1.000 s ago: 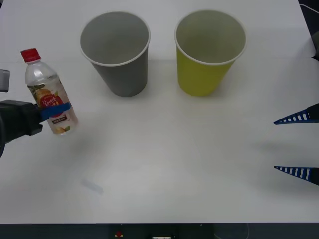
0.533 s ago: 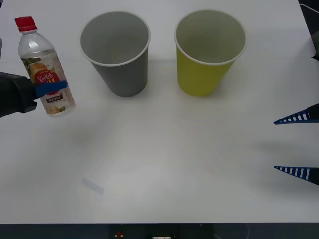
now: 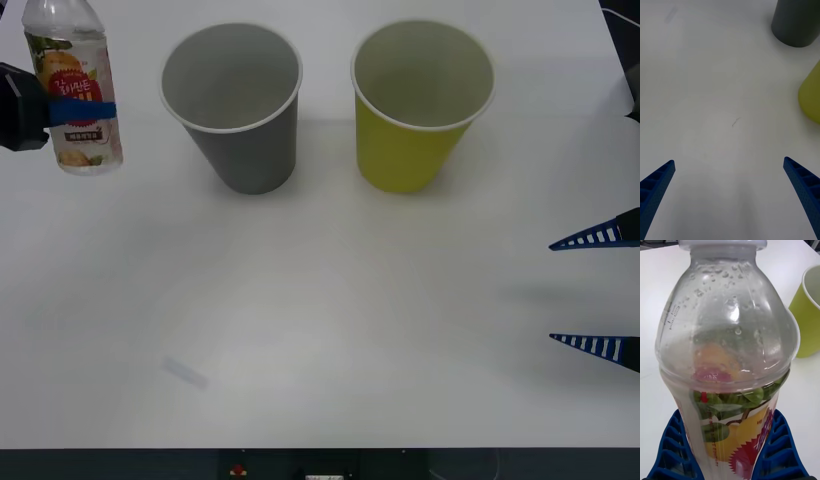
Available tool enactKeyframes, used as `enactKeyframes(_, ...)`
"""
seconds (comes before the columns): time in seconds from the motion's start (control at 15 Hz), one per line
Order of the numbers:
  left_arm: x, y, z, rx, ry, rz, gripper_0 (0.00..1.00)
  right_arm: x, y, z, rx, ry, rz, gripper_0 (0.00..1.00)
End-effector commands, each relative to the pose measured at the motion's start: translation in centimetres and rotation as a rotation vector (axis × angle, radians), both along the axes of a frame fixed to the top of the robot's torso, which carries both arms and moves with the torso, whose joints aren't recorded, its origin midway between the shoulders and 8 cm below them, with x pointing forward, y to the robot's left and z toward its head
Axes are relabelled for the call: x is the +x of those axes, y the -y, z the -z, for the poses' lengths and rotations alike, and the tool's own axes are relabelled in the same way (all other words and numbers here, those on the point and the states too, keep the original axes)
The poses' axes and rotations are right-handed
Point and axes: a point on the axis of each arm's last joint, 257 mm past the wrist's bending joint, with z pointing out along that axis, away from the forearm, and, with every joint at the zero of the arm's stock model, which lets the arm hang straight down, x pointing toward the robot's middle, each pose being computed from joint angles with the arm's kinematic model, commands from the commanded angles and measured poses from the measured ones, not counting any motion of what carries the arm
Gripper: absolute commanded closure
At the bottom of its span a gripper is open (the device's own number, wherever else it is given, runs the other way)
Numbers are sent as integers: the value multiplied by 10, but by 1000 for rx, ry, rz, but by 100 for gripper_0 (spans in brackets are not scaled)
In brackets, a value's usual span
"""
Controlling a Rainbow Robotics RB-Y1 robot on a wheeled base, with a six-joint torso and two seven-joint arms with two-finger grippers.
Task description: Put the can into the green bin and the plastic bottle into the gray bin
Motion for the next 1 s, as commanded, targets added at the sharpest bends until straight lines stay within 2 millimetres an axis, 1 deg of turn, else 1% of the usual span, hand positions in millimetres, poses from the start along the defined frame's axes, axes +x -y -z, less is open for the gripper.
enactKeyframes(0.07,26,11,-18,7,-8,21,100,0,0,0,0,0,0,0)
enactKeyframes(0.2,42,21,-29,6,-14,33,100,0,0,0,0,0,0,0)
enactKeyframes(0.4,69,46,-37,-1,-19,61,100,0,0,0,0,0,0,0)
enactKeyframes(0.47,78,54,-37,-4,-24,67,100,0,0,0,0,0,0,0)
enactKeyframes(0.6,91,73,-36,4,-31,84,100,0,0,0,0,0,0,0)
enactKeyframes(0.8,109,92,-34,-6,-42,93,100,0,0,0,0,0,0,0)
enactKeyframes(1.0,118,104,-28,12,-37,107,100,0,0,0,0,0,0,0)
